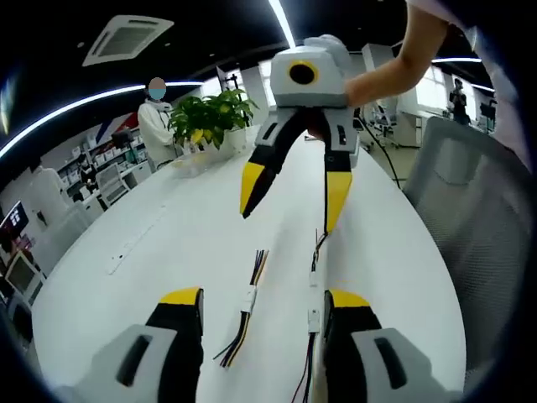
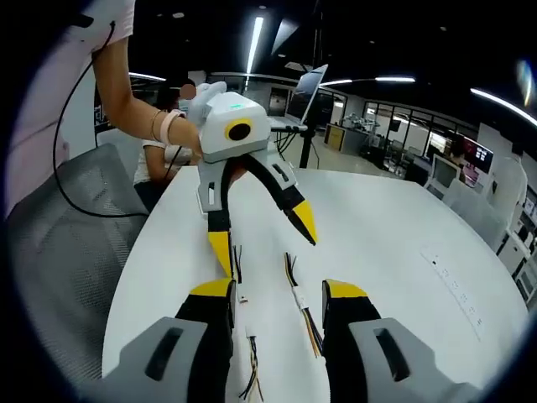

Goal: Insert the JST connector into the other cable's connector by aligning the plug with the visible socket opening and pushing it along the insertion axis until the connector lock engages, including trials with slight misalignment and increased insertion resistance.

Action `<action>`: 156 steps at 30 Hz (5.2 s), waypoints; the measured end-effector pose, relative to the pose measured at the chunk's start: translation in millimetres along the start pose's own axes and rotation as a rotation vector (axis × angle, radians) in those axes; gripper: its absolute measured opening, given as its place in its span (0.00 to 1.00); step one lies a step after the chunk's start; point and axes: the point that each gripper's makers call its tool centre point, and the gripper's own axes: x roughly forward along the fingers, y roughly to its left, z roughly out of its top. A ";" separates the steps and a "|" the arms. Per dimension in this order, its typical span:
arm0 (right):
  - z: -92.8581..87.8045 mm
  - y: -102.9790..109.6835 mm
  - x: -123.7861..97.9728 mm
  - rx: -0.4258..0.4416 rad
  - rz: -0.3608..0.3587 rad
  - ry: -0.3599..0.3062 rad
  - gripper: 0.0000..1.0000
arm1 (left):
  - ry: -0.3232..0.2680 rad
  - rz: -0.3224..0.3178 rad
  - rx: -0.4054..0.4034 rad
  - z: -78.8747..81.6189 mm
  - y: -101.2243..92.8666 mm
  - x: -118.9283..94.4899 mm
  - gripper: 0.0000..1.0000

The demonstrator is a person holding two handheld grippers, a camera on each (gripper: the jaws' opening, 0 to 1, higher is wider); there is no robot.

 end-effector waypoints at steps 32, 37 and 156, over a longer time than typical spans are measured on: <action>-57.1 27.3 17.5 0.077 0.053 0.081 0.27 | 0.056 -0.059 -0.121 -38.8 -34.8 12.1 0.39; -66.6 26.5 20.4 0.107 0.056 0.088 0.30 | 0.046 -0.069 -0.142 -38.5 -37.4 14.7 0.38; -36.0 39.9 36.8 0.051 0.130 0.140 0.03 | 0.064 -0.139 0.024 -21.3 -42.2 10.6 0.00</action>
